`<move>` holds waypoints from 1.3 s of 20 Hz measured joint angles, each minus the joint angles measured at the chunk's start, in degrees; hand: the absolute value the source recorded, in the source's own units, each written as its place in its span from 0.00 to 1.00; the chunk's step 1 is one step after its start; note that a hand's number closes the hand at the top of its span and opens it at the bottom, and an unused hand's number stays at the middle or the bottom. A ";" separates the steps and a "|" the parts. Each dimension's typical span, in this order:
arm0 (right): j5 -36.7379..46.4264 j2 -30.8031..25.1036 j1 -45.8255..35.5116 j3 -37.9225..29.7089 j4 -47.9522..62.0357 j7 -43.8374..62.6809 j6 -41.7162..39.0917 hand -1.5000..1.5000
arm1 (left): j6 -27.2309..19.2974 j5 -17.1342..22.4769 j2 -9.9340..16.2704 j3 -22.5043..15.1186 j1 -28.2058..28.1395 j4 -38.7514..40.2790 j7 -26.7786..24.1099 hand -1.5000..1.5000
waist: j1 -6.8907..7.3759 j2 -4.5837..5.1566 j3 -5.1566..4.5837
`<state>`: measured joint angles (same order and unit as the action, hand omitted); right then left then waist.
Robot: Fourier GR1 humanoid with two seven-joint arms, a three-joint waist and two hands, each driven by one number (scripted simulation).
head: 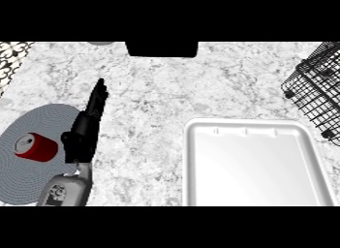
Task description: Pick the bell pepper from the tray and place it in the tiered basket
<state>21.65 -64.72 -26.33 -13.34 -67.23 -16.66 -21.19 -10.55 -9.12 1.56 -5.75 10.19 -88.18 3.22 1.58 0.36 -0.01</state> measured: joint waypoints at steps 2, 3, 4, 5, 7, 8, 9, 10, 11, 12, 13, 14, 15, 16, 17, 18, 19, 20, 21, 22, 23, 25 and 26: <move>3.10 0.91 -3.21 1.92 4.24 -1.85 2.04 1.00 | -0.20 -0.41 -0.27 -0.60 -0.52 -0.37 -0.15 0.50 | 0.18 0.04 0.01; 4.69 1.48 -4.47 2.81 6.20 -2.70 3.15 1.00 | 0.10 -0.12 -0.05 -0.33 -0.70 -0.50 -0.34 0.50 | 0.19 0.05 0.01; 6.13 1.71 -6.01 3.50 9.03 -4.03 4.05 1.00 | 0.27 -0.08 -0.02 -0.44 -0.80 -0.99 -0.13 0.50 | 0.37 0.09 0.02; 7.39 2.34 -7.13 4.07 10.97 -5.16 5.02 1.00 | 0.22 -0.12 -0.02 -0.30 -1.06 -0.70 -0.69 0.50 | 0.26 0.07 0.03; 9.62 3.62 -9.64 5.34 14.22 -5.70 5.71 1.00 | 0.36 -0.12 0.28 0.18 -0.88 -0.41 -0.87 0.50 | 0.11 0.04 0.02; 9.42 4.30 -10.95 5.24 16.16 -4.88 4.86 0.00 | 0.57 0.01 0.44 0.46 -0.54 0.30 -1.26 0.50 | 0.19 0.11 0.02; 8.44 5.32 -11.63 4.51 17.88 -3.96 4.08 0.00 | 0.68 0.06 0.40 0.39 -0.52 0.26 -1.16 0.50 | 0.19 0.10 0.01; 7.91 5.95 -12.69 4.00 19.74 -3.25 3.37 0.00 | 0.60 0.13 0.15 0.35 -0.94 0.51 -1.81 0.50 | 0.24 0.12 0.03; 7.67 6.89 -13.45 3.87 21.72 -3.12 2.97 0.00 | 0.59 0.06 0.08 0.19 -0.65 -0.05 -1.05 0.50 | 0.34 0.13 0.03; 7.56 6.80 -14.10 3.54 24.26 -4.15 2.32 0.00 | 0.92 0.25 0.31 0.37 -0.40 -0.08 -0.85 0.50 | 0.40 0.19 0.05; 7.22 7.03 -15.24 3.24 26.11 -4.47 1.28 0.00 | 0.98 0.24 0.34 0.29 -0.60 -0.39 -0.59 0.50 | 0.39 0.17 0.07; 6.80 7.38 -16.08 2.91 27.73 -4.91 0.35 0.00 | 1.00 0.24 0.38 0.42 -0.01 -0.49 0.22 0.50 | 0.30 0.15 0.07; 6.42 7.41 -16.92 2.39 29.73 -5.64 -0.39 0.00 | 0.91 0.08 0.25 0.14 -0.40 -1.11 0.46 0.50 | 0.37 0.16 0.08; 6.02 7.43 -17.71 1.90 31.52 -6.45 -1.21 0.00 | 0.87 -0.12 0.27 0.05 -0.60 -1.11 0.40 0.50 | 0.33 0.16 0.08; 5.59 7.72 -19.02 1.40 33.15 -6.52 -1.93 0.00 | 0.85 -0.16 0.26 0.18 -0.13 -0.72 0.56 0.50 | 0.33 0.19 0.09; 4.79 8.08 -19.95 0.55 34.40 -6.49 -2.48 0.00 | 0.91 -0.08 0.32 0.41 0.03 -0.15 0.10 0.50 | 0.22 0.18 0.08; 3.89 8.20 -20.69 -0.60 35.83 -6.39 -2.59 0.00 | 1.21 0.27 0.52 0.68 -0.62 0.03 -0.81 0.50 | 0.23 0.18 0.08; 2.73 7.75 -21.17 -2.07 37.42 -6.53 -3.06 0.00 | 1.28 0.50 0.55 0.88 -0.92 0.03 -1.06 0.50 | 0.19 0.20 0.09; 1.76 7.61 -22.06 -3.37 38.84 -6.06 -3.10 0.00 | 1.29 0.56 0.68 1.22 -0.31 0.53 -1.12 0.50 | 0.12 0.22 0.09; 0.87 7.24 -23.20 -4.66 40.13 -4.98 -2.97 0.00 | 1.41 0.59 0.81 1.23 -0.26 0.01 -0.56 0.50 | 0.20 0.20 0.10; 0.07 6.30 -23.85 -5.90 41.55 -4.24 -3.26 0.00 | 1.44 0.75 0.97 1.53 -0.16 -0.18 -0.53 0.50 | 0.17 0.20 0.10; -0.85 4.24 -24.80 -7.90 44.58 -2.96 -3.05 0.00 | 1.31 0.53 0.78 1.32 0.03 -0.34 -0.39 0.50 | 0.25 0.29 0.11; -1.31 3.14 -24.94 -8.83 46.09 -2.59 -3.19 0.00 | 1.22 0.57 0.74 1.54 0.14 0.23 -0.86 0.50 | 0.21 0.37 0.12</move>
<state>20.33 -61.59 -51.27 -22.16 -21.14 -19.24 -24.38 -9.33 -8.55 2.30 -4.20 10.33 -87.95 2.36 1.79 0.72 0.11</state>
